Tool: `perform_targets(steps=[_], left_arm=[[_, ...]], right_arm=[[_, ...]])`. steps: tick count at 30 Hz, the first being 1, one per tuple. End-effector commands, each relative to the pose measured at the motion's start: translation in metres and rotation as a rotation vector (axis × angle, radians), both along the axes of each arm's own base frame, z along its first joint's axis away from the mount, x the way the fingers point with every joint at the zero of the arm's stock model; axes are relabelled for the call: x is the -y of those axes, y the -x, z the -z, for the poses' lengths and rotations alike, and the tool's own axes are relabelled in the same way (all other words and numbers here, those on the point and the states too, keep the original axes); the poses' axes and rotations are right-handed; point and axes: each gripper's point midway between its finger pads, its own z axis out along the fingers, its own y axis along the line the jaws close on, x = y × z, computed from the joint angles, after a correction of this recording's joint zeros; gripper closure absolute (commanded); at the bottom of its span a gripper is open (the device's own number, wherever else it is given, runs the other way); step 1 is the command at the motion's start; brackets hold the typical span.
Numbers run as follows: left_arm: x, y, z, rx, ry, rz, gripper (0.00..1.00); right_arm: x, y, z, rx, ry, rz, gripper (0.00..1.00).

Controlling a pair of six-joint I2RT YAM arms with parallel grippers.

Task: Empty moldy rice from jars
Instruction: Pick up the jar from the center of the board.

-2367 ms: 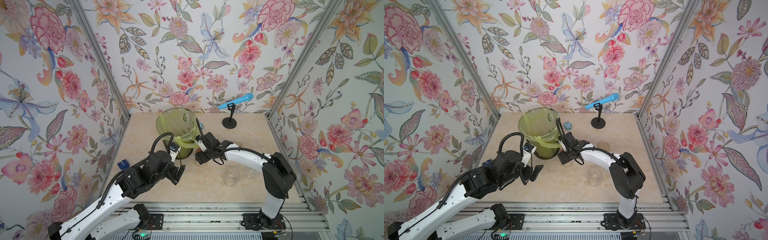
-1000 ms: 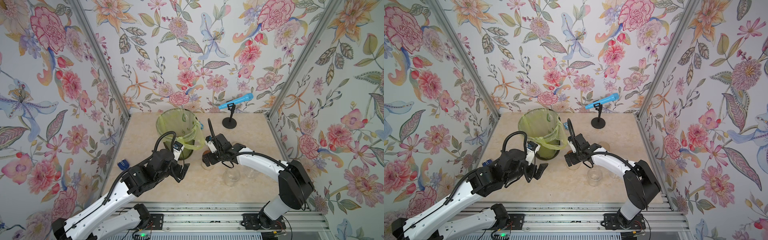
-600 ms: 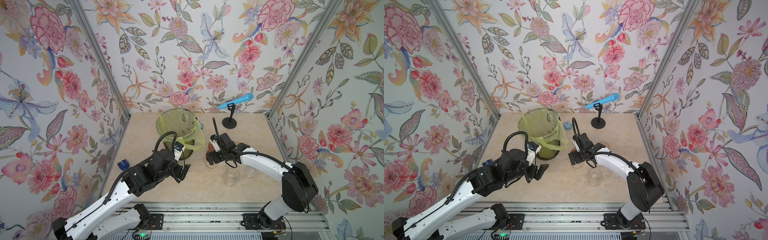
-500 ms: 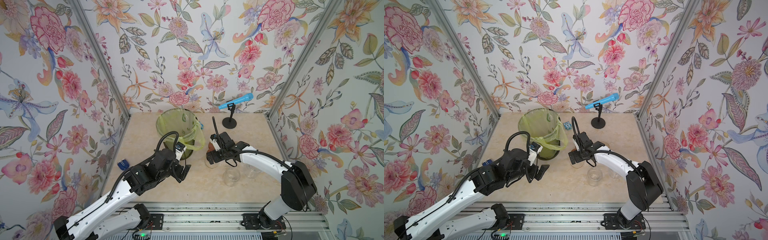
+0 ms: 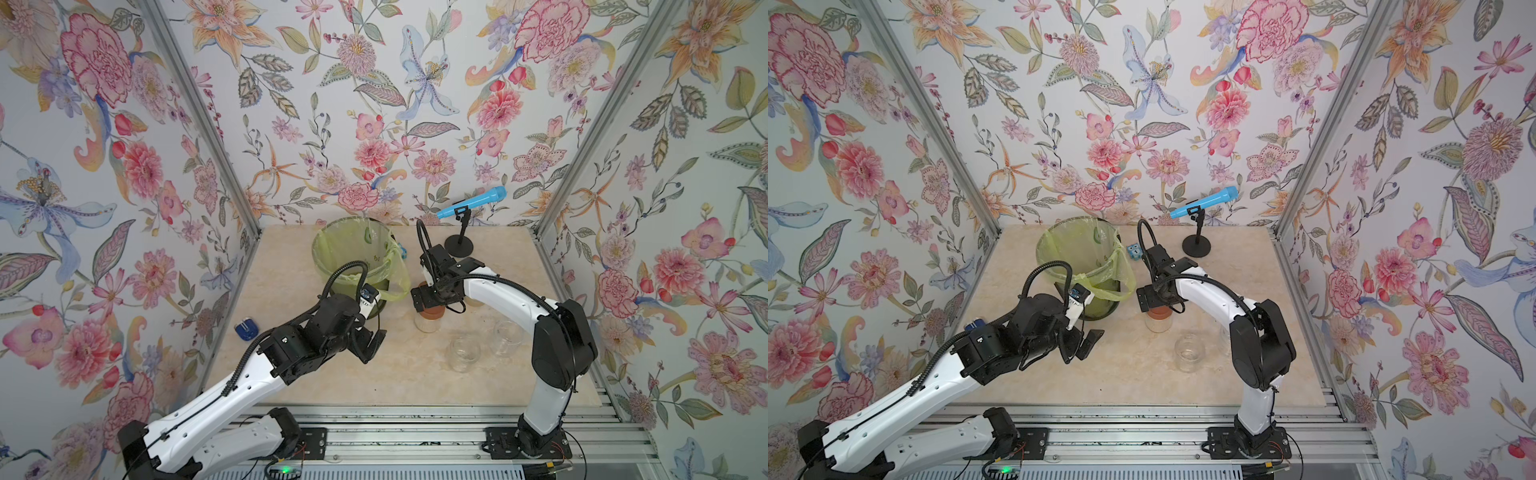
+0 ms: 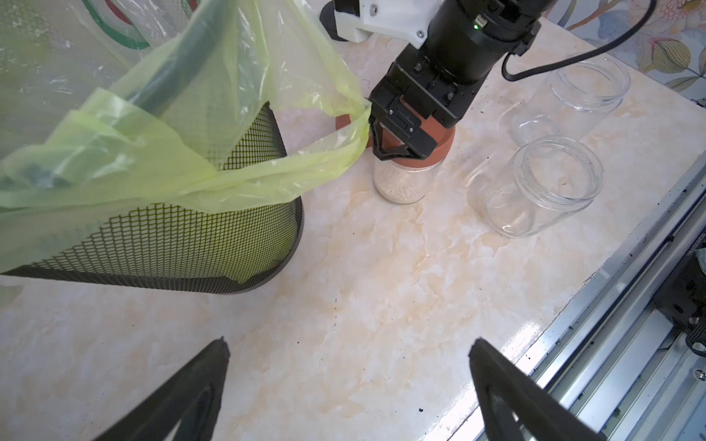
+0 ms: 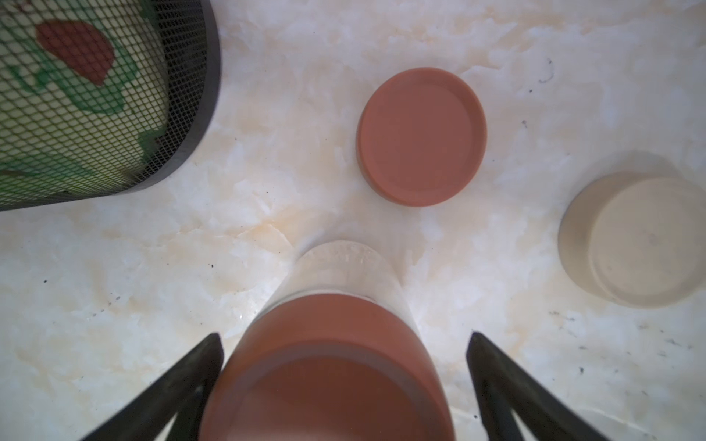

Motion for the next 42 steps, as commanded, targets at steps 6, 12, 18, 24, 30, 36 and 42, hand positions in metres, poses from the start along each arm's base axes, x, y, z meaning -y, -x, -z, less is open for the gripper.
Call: perform_targets(steps=[6,12,18,24,30,36,42], left_arm=[[0.013,-0.006,-0.016,0.037,0.030,0.051,0.00],[0.019,-0.010,-0.015,0.041,0.018,0.071,0.00],[0.028,-0.016,-0.013,0.034,0.008,0.086,0.00],[0.031,-0.016,-0.012,0.034,0.002,0.100,0.00],[0.033,-0.019,-0.019,0.063,0.018,0.101,0.00],[0.046,-0.032,-0.040,0.127,0.080,0.096,0.00],[0.053,-0.040,-0.057,0.195,0.184,0.069,0.00]], right_arm=[[0.023,0.007,0.013,-0.167,0.053,0.060,0.00],[0.027,0.006,0.026,-0.219,0.081,0.067,0.00],[0.027,0.006,0.035,-0.233,0.099,0.063,0.00],[0.027,0.008,0.040,-0.241,0.108,0.068,0.00],[0.028,0.007,0.040,-0.234,0.109,0.064,0.29],[0.024,0.006,0.026,-0.232,0.052,0.053,0.95],[0.024,0.028,0.025,-0.256,0.051,0.016,1.00]])
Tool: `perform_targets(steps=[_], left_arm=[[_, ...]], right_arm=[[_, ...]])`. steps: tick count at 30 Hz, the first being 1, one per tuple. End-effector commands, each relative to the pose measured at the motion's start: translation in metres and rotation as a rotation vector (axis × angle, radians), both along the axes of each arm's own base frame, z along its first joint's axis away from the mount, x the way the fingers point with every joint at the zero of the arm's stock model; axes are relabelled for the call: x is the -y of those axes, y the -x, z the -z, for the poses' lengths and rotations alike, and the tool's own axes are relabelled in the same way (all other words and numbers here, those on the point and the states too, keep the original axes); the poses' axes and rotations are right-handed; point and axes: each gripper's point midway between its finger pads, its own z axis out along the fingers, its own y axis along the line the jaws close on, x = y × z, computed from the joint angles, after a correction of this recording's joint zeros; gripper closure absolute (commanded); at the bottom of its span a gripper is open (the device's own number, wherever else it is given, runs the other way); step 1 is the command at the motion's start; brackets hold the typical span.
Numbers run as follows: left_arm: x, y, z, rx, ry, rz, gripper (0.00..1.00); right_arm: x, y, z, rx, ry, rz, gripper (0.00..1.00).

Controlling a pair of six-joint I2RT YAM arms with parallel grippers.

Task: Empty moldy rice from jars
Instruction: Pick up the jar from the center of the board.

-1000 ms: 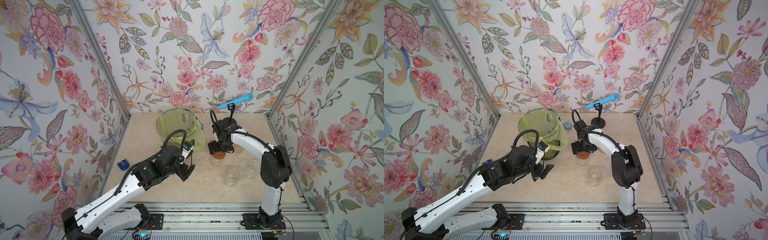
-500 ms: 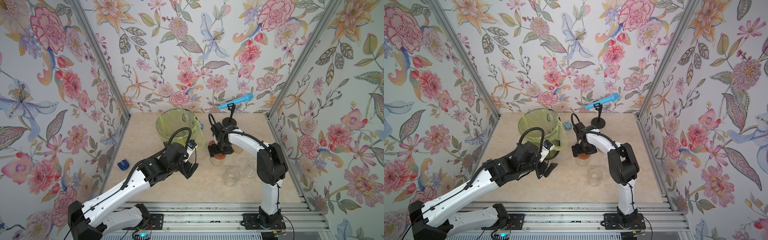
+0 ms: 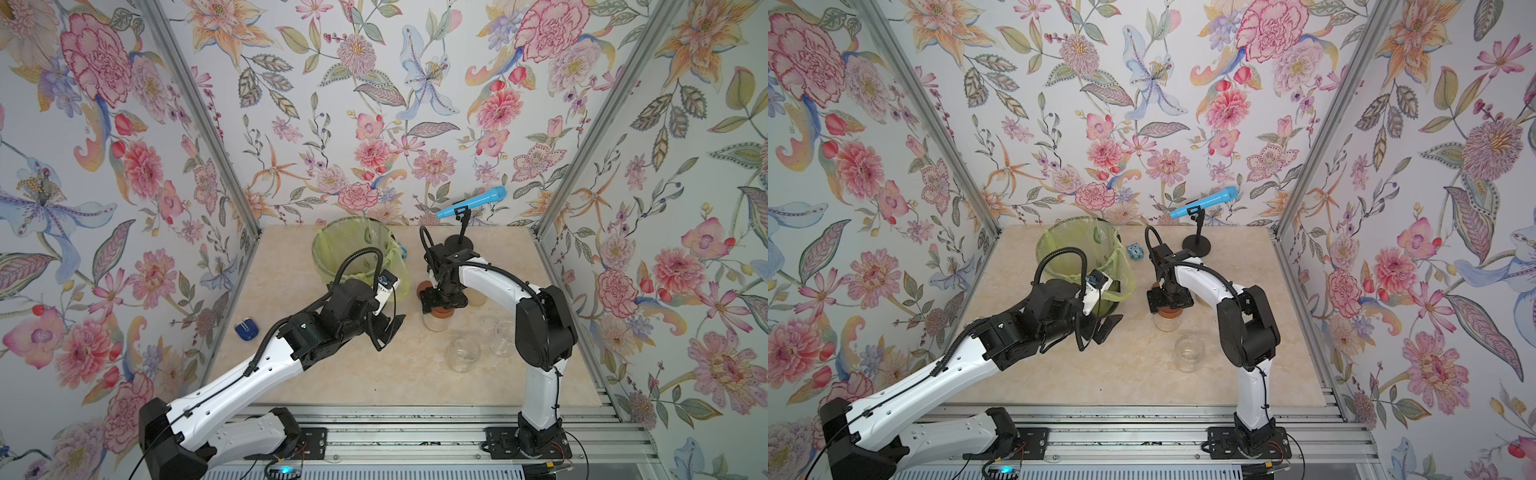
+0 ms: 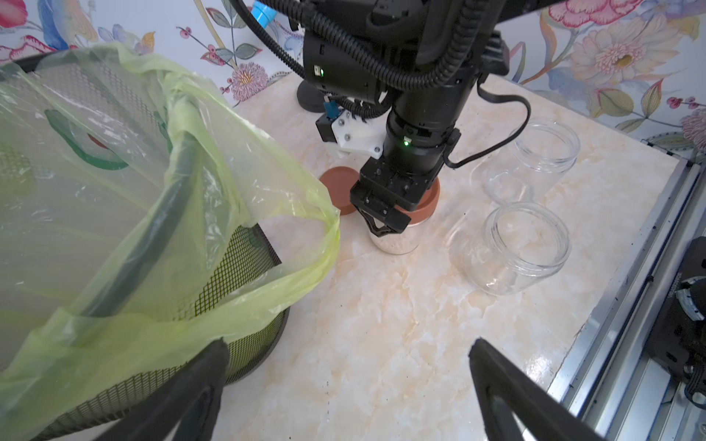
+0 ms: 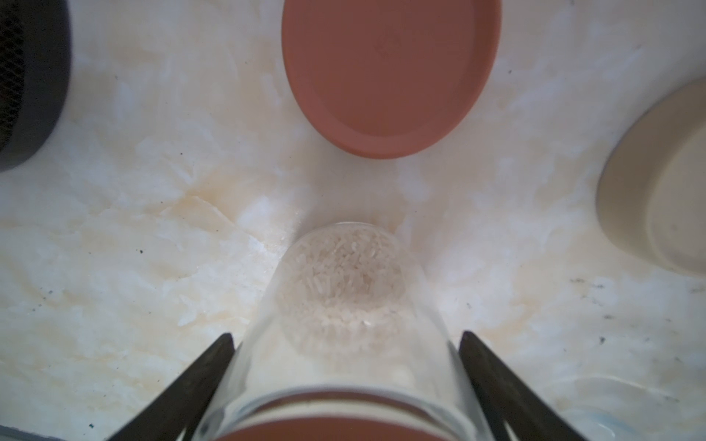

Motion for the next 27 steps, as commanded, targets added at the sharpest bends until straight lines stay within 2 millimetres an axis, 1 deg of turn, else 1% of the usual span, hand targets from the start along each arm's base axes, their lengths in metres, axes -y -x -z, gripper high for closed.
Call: perform_targets(steps=[1,5,11,16,21,25,27], left_arm=[[0.005,-0.009,-0.026,0.082,0.123,-0.020,0.00],[0.008,-0.011,-0.035,0.135,0.163,-0.008,0.00],[0.015,-0.010,-0.019,0.161,0.080,0.066,0.00],[0.015,-0.008,-0.018,0.207,0.048,0.101,0.00],[0.020,-0.005,-0.018,0.216,0.032,0.145,0.00],[0.024,-0.003,-0.023,0.221,0.031,0.180,0.00],[0.026,-0.003,-0.023,0.227,0.021,0.192,0.00]], right_arm=[[0.003,0.020,-0.014,-0.010,0.007,-0.047,1.00],[0.000,0.022,-0.023,0.013,-0.015,-0.029,1.00],[-0.006,0.001,-0.031,0.069,-0.013,-0.024,1.00],[-0.009,-0.010,-0.044,0.101,-0.019,-0.024,1.00],[-0.013,-0.012,-0.061,0.093,-0.046,-0.040,1.00],[-0.016,-0.007,-0.080,0.073,-0.062,-0.052,1.00],[-0.015,-0.006,-0.088,0.075,-0.066,-0.053,1.00]])
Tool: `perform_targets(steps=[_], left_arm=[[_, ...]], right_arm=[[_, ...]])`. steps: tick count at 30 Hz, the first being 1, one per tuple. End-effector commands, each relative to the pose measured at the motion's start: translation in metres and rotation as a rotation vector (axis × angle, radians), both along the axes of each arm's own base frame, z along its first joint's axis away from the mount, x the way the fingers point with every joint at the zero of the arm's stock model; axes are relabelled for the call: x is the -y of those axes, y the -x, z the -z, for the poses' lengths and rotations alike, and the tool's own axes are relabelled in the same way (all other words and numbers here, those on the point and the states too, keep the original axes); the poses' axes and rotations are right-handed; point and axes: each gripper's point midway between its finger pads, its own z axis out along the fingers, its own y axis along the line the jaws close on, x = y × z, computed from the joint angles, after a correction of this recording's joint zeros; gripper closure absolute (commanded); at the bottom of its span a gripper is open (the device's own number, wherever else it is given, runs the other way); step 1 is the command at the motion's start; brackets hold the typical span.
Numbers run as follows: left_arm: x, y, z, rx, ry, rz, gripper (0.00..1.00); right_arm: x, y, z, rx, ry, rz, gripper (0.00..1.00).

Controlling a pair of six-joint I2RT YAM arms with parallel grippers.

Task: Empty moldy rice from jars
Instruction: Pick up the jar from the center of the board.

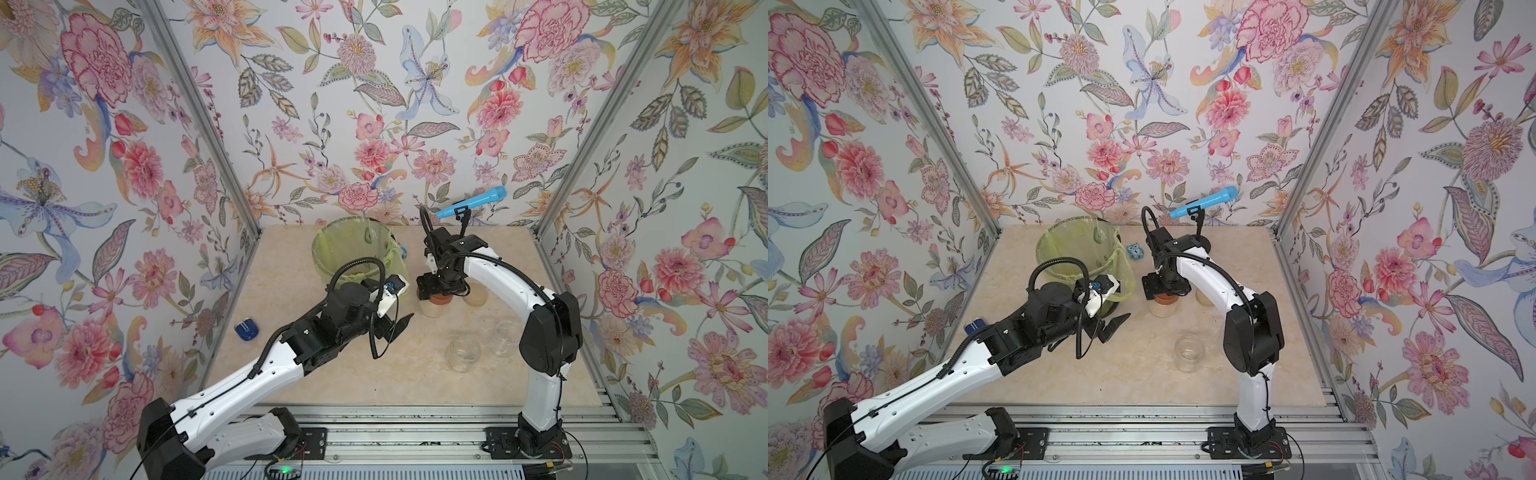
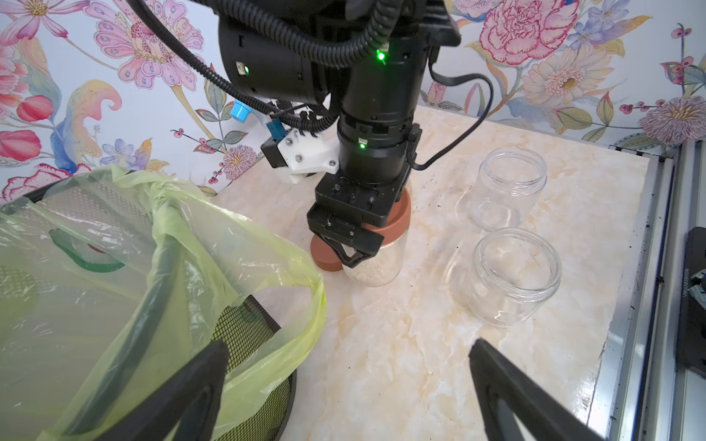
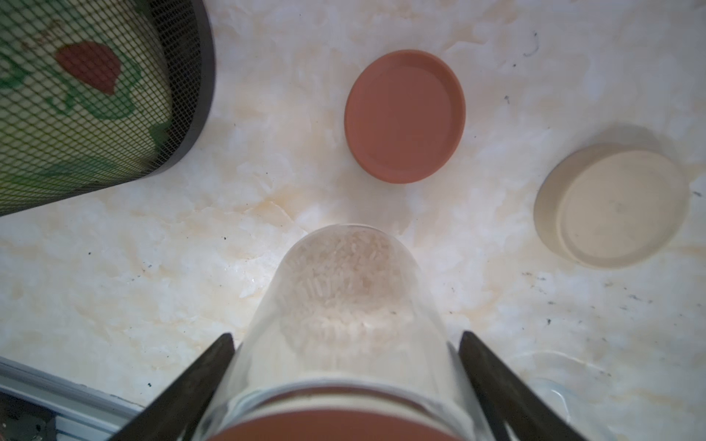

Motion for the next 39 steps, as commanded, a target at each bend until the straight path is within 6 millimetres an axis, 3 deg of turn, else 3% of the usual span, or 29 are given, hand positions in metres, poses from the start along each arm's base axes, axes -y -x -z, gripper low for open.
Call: perform_targets(steps=[1,7,15,31,39], left_arm=[[0.006,-0.003,-0.013,0.044,-0.002,0.041,0.00],[0.012,-0.003,-0.015,0.045,-0.017,0.075,0.00],[0.015,0.005,-0.025,0.075,0.004,0.135,0.00],[0.013,0.006,-0.037,0.071,0.102,0.150,0.03],[0.002,-0.002,-0.045,0.099,0.130,0.109,0.00]], right_arm=[[0.002,0.008,-0.022,-0.024,-0.016,-0.012,1.00],[-0.004,0.014,-0.055,-0.013,-0.080,0.000,1.00],[-0.013,0.033,-0.083,-0.024,-0.153,-0.019,1.00],[-0.064,0.062,-0.172,0.024,-0.473,-0.178,1.00],[-0.084,0.085,-0.199,-0.018,-0.617,-0.284,1.00]])
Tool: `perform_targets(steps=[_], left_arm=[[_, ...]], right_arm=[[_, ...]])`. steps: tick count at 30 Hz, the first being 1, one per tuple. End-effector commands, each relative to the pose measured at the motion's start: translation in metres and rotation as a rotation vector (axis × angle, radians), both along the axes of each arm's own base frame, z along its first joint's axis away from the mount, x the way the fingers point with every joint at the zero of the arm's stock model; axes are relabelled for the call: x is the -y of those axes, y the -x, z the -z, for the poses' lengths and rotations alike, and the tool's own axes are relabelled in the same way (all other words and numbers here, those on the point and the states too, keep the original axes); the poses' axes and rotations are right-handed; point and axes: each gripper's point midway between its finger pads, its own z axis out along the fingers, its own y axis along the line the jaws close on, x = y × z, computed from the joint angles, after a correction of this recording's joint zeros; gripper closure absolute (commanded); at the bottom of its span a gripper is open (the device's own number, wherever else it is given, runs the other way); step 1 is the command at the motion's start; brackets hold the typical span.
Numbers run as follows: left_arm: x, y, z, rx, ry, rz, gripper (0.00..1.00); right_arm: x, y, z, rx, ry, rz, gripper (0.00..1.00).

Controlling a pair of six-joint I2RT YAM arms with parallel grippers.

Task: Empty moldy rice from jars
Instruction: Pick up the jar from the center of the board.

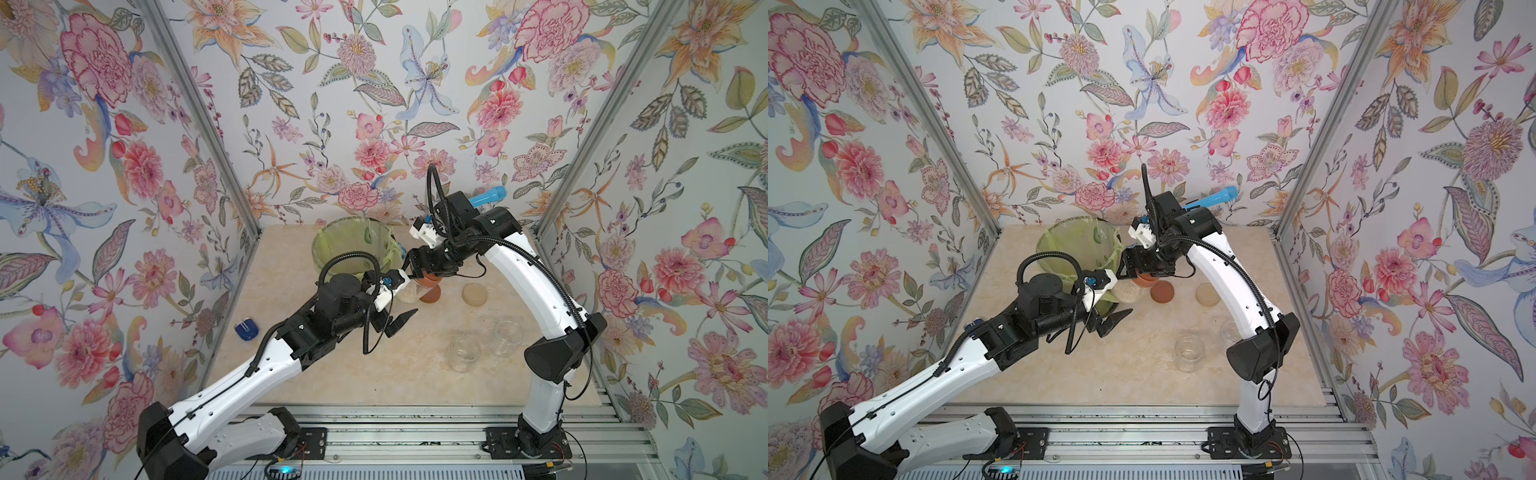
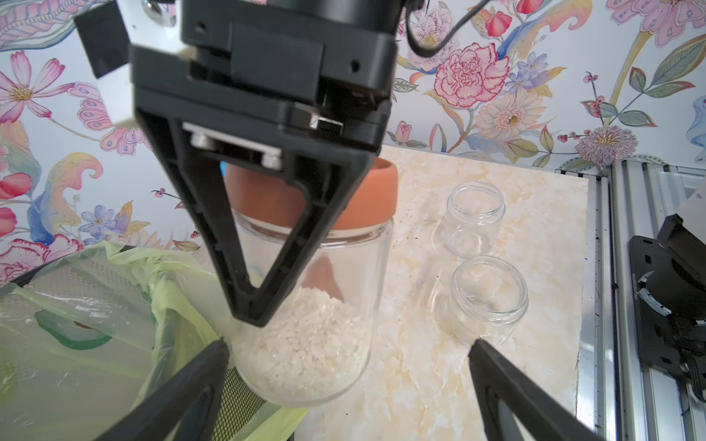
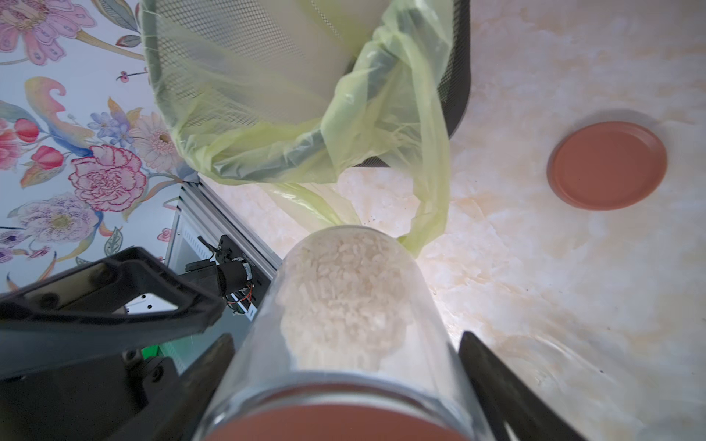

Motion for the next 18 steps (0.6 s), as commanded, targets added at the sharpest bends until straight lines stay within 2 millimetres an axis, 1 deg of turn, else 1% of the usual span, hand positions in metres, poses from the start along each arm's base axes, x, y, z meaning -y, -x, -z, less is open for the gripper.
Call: perform_targets(steps=[1,6,7,10,13,16,18], left_arm=[[-0.006,-0.002,-0.014,0.035,0.046,-0.014,0.00],[-0.017,-0.007,-0.016,0.048,0.038,-0.043,0.00],[-0.019,-0.007,-0.016,0.048,0.040,-0.045,0.00],[-0.022,-0.007,-0.016,0.049,0.038,-0.044,0.01],[-0.024,-0.005,-0.017,0.051,0.035,-0.038,0.02],[-0.025,-0.004,-0.017,0.053,0.032,-0.038,0.04],[-0.027,-0.003,-0.018,0.057,0.034,-0.041,0.07]], right_arm=[[-0.013,0.030,-0.043,0.018,-0.144,-0.100,1.00],[-0.019,0.041,-0.054,0.020,-0.186,-0.147,1.00],[-0.029,0.053,-0.058,0.021,-0.200,-0.187,1.00],[-0.036,0.062,-0.066,0.024,-0.228,-0.222,1.00],[-0.042,0.071,-0.069,0.019,-0.245,-0.251,1.00],[-0.048,0.080,-0.073,0.022,-0.261,-0.281,1.00],[-0.052,0.085,-0.072,0.014,-0.262,-0.296,1.00]])
